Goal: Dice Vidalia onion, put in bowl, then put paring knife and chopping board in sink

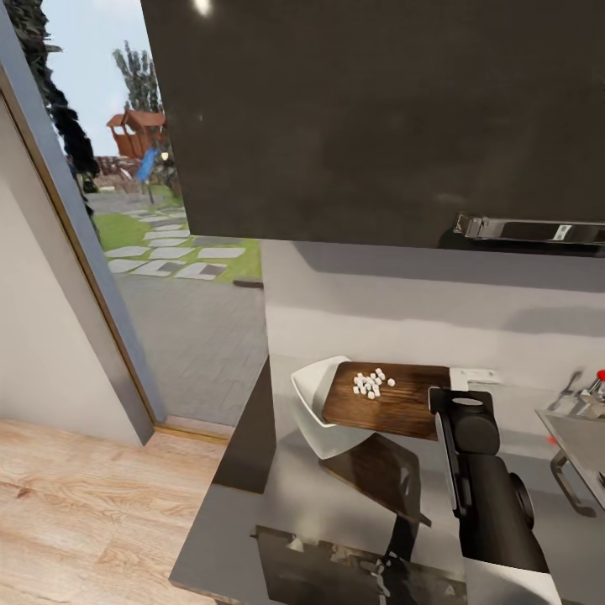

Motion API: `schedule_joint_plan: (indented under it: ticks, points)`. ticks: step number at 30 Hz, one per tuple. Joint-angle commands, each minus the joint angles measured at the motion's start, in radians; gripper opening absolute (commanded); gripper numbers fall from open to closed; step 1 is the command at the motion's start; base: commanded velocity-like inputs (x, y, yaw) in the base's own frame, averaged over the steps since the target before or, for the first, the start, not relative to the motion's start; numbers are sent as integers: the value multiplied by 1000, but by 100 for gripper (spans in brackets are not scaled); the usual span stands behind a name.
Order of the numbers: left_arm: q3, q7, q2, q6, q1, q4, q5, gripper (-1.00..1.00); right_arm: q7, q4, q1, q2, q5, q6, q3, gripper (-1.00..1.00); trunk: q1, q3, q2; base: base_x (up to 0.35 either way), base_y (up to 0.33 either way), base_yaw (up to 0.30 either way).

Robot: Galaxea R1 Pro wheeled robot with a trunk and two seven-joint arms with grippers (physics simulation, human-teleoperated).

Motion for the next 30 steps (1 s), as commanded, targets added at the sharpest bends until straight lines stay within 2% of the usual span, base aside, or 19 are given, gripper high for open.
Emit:
schedule_joint_plan:
  ticks: [1,4,9,30]
  points:
    - [-2,0,1,-2,0,-1,7,100,-10,-1,-1,0,-9,3,0,-100,1,-2,-2,0,0,0]
    - [-2,0,1,-2,0,-2,7,100,-14,-3,-1,0,-7,2,1,-100,1,-2,-2,0,0,0]
    - [-2,0,1,-2,0,-5,7,100,-17,-6,-1,0,-7,-2,33,-100,1,-2,-2,0,0,0]
    - [-2,0,1,-2,0,-6,7,100,-17,-8,-1,2,-7,-2,38,-100,1,28,-2,13,0,0]
